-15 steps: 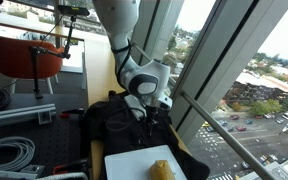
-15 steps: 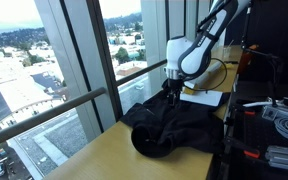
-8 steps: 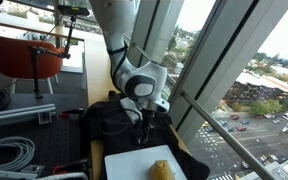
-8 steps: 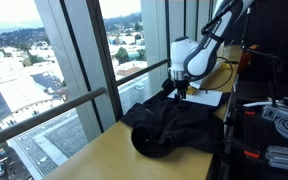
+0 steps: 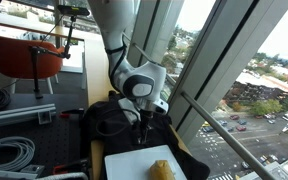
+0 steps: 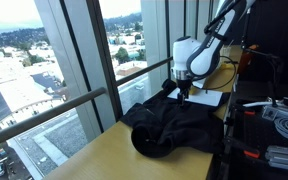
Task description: Zip up the black jumper
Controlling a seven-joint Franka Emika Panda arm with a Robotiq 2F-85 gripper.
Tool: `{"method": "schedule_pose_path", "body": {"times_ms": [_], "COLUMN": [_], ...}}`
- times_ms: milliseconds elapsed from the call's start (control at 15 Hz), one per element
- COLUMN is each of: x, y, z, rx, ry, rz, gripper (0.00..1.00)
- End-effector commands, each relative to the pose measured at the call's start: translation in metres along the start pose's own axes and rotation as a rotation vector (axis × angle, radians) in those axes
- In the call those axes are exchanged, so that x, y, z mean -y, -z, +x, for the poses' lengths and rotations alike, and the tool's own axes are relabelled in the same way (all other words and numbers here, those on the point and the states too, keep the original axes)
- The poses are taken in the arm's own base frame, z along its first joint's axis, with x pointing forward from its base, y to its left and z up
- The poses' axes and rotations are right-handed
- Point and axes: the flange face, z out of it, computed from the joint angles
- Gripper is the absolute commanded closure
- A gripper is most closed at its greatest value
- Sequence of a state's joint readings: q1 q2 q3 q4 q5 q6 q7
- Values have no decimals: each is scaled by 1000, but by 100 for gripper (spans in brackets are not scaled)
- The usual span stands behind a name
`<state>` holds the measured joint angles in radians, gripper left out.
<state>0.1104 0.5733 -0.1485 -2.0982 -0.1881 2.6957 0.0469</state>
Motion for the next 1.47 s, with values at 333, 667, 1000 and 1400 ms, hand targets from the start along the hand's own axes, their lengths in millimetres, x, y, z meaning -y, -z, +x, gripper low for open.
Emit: {"method": "schedule_pose_path", "body": {"times_ms": [333, 667, 1000, 1400], "x": [-10, -18, -25, -12], "y": [-3, -7, -13, -9], "z": [3, 16, 21, 25], "rx": [-19, -39, -51, -57], "ry": [-7, -10, -19, -11], "rz": [-15, -27, -33, -35], "gripper": [42, 80, 98, 97]}}
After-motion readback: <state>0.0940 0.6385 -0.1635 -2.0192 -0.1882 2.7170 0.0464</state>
